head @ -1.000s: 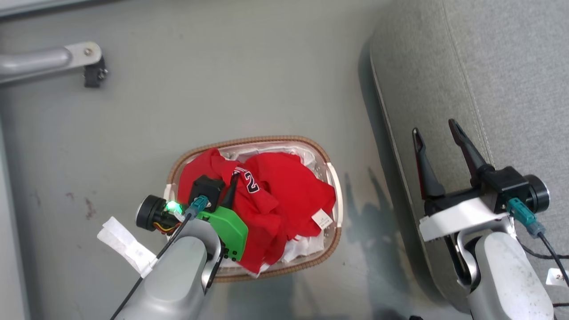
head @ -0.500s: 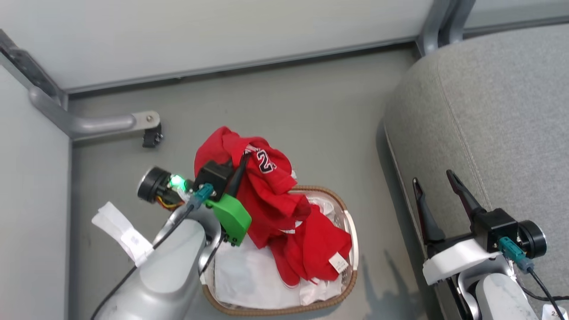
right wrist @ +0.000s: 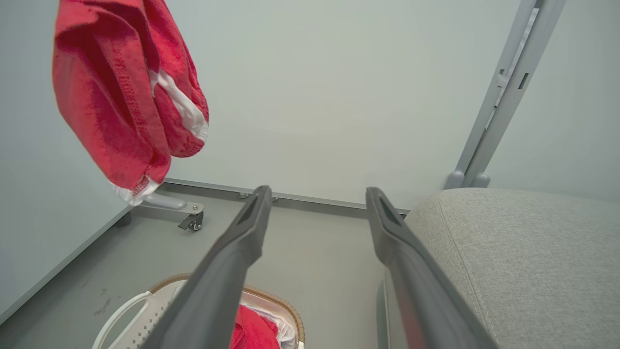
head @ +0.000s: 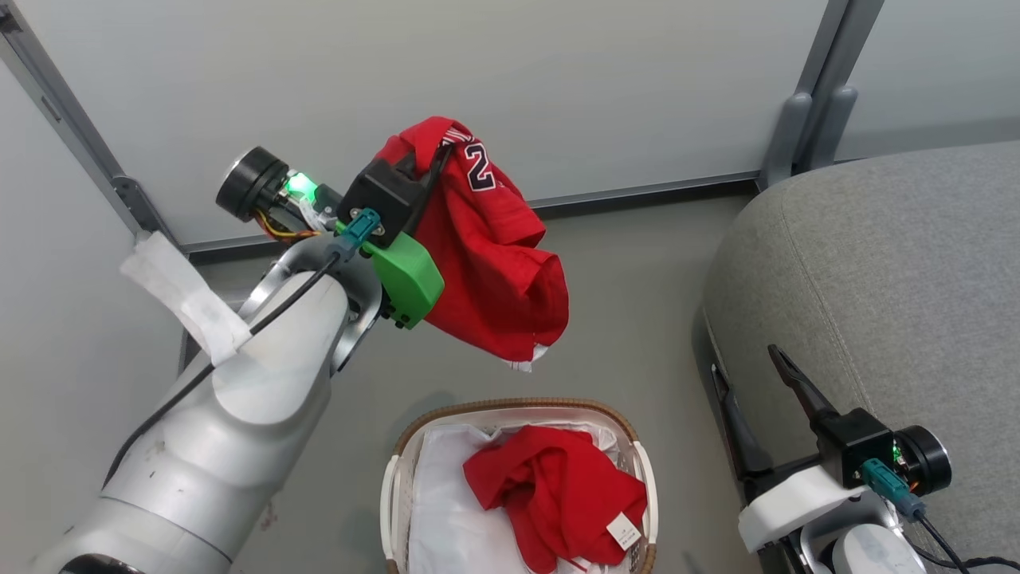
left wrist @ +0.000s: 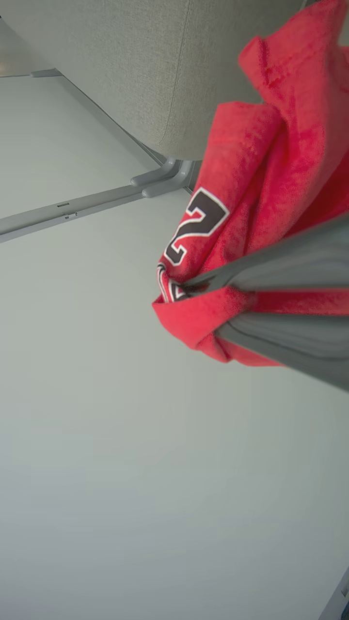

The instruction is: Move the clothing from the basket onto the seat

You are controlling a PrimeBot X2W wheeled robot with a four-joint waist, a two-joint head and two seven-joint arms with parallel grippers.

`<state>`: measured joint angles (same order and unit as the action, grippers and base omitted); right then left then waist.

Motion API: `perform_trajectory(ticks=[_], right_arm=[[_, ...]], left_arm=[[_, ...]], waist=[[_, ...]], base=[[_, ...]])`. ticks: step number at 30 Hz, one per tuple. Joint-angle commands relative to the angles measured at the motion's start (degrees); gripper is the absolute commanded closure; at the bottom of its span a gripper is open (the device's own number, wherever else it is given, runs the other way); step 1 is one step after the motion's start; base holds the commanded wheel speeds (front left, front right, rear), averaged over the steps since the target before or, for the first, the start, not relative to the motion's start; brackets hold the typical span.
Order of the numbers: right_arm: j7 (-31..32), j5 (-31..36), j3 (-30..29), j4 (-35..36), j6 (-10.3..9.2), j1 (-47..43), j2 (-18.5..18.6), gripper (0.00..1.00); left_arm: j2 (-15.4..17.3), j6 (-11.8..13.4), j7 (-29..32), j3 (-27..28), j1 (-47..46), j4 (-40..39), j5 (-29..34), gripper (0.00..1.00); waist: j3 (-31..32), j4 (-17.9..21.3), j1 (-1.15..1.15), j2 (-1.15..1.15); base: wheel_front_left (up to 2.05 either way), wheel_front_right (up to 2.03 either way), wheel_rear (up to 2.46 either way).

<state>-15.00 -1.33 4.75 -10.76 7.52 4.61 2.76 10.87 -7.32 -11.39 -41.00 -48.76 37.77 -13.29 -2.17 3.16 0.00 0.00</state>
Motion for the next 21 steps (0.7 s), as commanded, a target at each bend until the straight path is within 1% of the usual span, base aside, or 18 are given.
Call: perform_trajectory(ticks=[1, 5, 8, 11, 14, 21], right_arm=[[-0.28, 0.36, 0.33, 0.11, -0.06, -0.75, 0.23, 0.00], [-0.28, 0.30, 1.52, 0.29, -0.06, -0.31, 0.24, 0.00], [-0.28, -0.15, 2.96, 0.75, -0.06, 0.21, 0.22, 0.00], [-0.28, -0.54, 5.02, 1.19, -0.06, 0.74, 0.21, 0.00], [-0.28, -0.21, 8.82, 0.65, -0.06, 1.25, 0.22, 0.00], [-0.28, -0.92, 13.39, -0.20, -0.07, 4.99, 0.23, 0.00]], left_arm=[[0.70, -0.22, 0.58, -0.70, -1.62, -0.62, -0.60, 1.00], [1.69, -0.16, 2.00, -2.38, -4.82, -2.39, -2.30, 1.00], [1.81, -0.17, 2.78, -3.17, -6.55, -3.21, -3.10, 1.00], [1.39, -0.18, 3.21, -3.94, -7.89, -3.58, -3.77, 1.00], [0.86, -0.18, 3.45, -4.59, -8.86, -3.88, -4.36, 1.00], [-0.51, -0.18, 4.17, -6.56, -10.03, -4.49, -5.44, 1.00]], waist=[[1.26, -0.32, 0.00, 0.00], [1.59, -0.28, 0.00, 0.00], [1.77, -0.33, 0.00, 0.00], [1.92, -0.30, 0.00, 0.00], [2.09, -0.24, 0.00, 0.00], [2.21, -1.00, 0.00, 0.00]], base=[[0.00, 0.00, 0.00], [0.00, 0.00, 0.00], [0.00, 0.00, 0.00], [0.00, 0.00, 0.00], [0.00, 0.00, 0.00], [0.00, 0.00, 0.00]])
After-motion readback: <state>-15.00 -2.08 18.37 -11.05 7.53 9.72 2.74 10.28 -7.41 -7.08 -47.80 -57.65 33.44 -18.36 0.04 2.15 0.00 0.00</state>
